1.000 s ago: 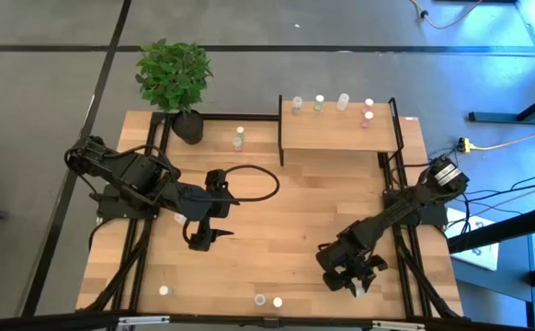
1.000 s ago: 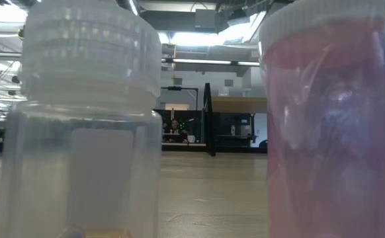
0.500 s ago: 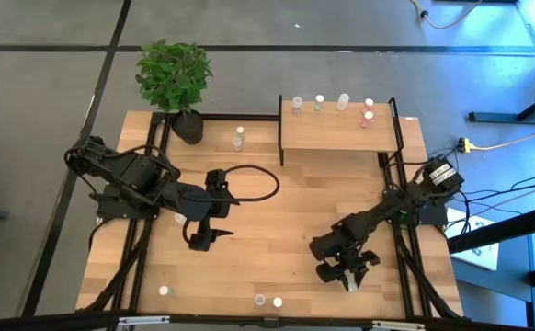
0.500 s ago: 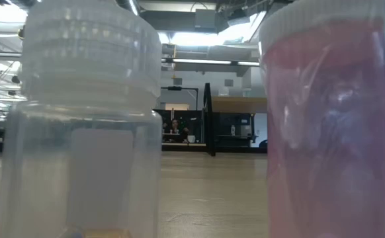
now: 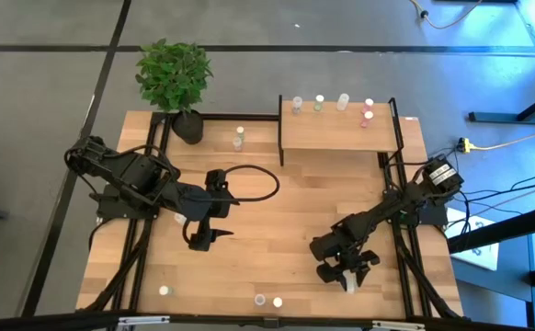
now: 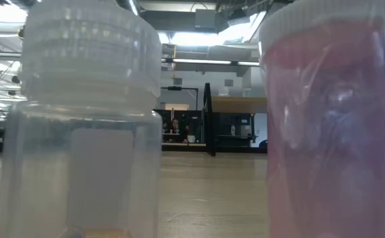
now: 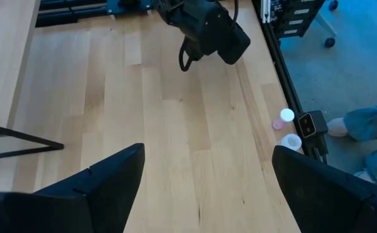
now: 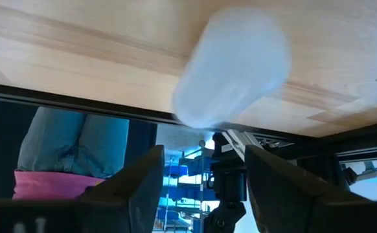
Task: Pick and place medicine bottles onto shelf by color
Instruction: Put the bottom white pill bottle aligned with the other white pill bottle on the shelf
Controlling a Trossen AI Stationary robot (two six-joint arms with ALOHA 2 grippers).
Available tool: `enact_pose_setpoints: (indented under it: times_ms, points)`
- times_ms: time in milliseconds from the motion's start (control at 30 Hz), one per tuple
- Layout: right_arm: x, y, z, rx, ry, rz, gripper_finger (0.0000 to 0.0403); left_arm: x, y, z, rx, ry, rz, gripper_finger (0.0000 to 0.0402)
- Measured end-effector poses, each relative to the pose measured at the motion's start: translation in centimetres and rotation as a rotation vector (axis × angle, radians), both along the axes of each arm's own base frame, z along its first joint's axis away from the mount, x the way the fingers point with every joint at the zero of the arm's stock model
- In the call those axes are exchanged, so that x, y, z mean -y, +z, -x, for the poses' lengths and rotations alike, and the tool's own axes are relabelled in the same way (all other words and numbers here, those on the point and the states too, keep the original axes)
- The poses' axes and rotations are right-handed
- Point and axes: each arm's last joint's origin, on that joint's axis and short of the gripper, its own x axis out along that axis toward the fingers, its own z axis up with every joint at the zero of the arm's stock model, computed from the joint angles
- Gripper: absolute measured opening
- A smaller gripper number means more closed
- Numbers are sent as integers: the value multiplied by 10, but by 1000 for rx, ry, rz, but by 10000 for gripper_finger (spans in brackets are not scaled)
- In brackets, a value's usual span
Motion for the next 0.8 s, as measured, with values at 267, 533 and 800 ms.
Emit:
enact_pose_setpoints:
  times_ms: [267, 533, 800]
  points:
    - [0, 4, -1, -5, -14, 52, 221, 0, 0, 0, 0, 0, 0, 334]
    - [-5, 56, 2, 131, -161, 448, 218, 0, 0, 0, 0, 0, 0, 334]
    - [-55, 94, 27, 163, -520, 776, 218, 0, 0, 0, 0, 0, 0, 334]
